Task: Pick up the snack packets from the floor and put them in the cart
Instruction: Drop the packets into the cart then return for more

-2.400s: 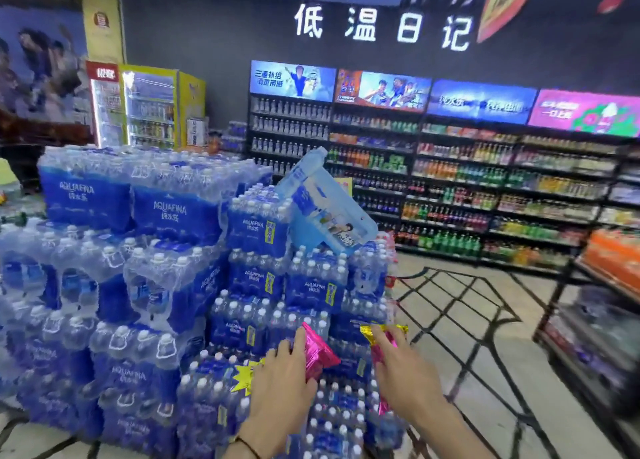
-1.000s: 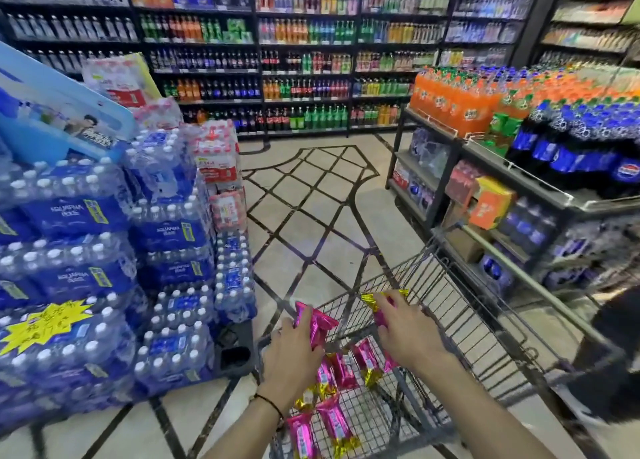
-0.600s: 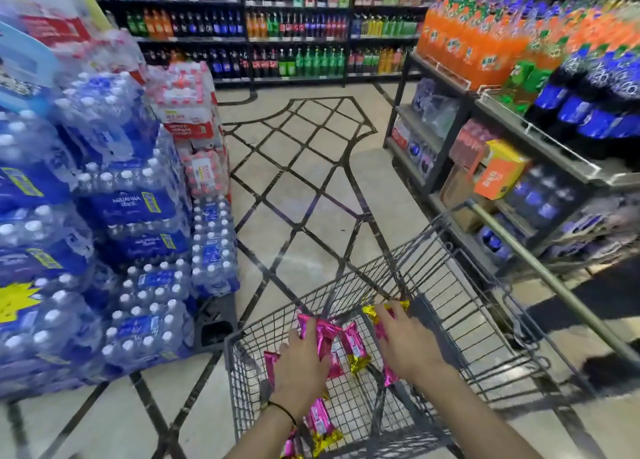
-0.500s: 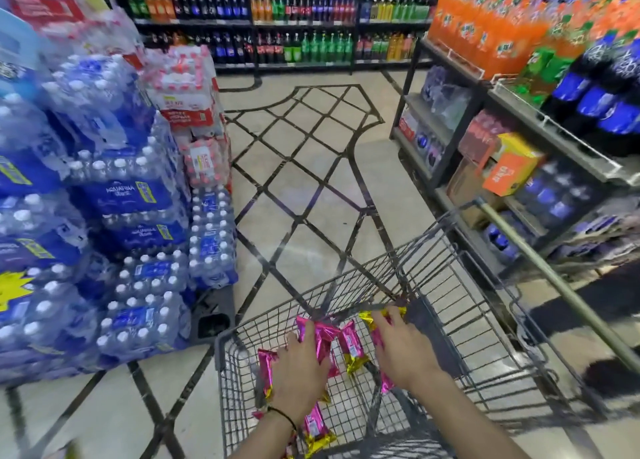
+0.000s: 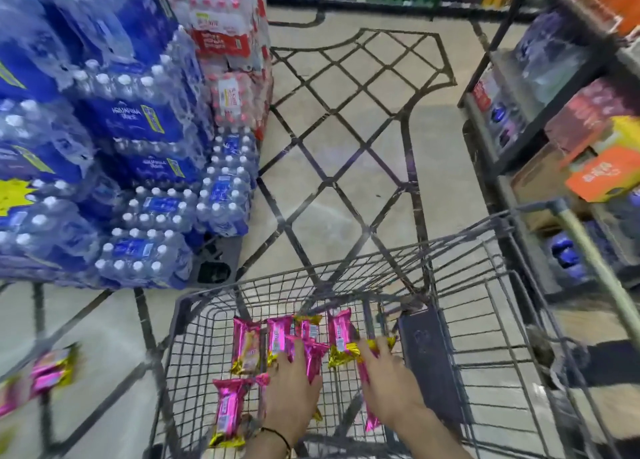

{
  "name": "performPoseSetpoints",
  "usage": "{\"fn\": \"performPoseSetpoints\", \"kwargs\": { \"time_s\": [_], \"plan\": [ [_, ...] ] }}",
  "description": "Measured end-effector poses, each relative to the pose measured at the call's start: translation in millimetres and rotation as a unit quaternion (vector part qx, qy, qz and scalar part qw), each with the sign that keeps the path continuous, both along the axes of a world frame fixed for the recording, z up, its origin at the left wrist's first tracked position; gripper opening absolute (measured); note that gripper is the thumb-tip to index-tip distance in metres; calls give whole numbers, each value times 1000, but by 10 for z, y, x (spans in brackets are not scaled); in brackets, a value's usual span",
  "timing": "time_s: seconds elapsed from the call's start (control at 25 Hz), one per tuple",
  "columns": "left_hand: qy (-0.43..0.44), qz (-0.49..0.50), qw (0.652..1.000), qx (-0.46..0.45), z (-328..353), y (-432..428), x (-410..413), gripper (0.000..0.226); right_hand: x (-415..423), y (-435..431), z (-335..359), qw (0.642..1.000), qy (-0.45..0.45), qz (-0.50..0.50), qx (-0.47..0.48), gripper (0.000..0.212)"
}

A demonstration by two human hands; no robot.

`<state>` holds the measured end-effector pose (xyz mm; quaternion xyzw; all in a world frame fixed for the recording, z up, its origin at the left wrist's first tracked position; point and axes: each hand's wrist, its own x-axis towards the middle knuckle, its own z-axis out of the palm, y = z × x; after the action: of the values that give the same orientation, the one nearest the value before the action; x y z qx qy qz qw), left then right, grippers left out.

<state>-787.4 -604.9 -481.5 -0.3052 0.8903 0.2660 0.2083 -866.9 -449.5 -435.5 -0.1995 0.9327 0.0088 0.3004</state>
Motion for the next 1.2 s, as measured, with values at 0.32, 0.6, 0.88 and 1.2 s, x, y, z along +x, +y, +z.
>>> {"fn": "performPoseSetpoints", "kwargs": {
  "time_s": [0.32, 0.6, 0.88, 1.2],
  "plan": [
    [-96, 37, 995, 10, -1072, 236, 66, 83, 57, -55, -1192, 999, -42, 20, 8, 82],
    [-135, 31, 990, 15, -1777, 324, 170, 86, 217, -99, -2110, 997, -78, -8, -1, 77],
    [-126, 15, 992, 0, -2065, 354, 165, 83, 286, -204, -2519, 995, -94, -25, 2, 84],
    [-144, -18, 989, -21, -2174, 345, 155, 86, 294, -171, -2839, 996, -80, -43, 7, 92]
  ]
}}
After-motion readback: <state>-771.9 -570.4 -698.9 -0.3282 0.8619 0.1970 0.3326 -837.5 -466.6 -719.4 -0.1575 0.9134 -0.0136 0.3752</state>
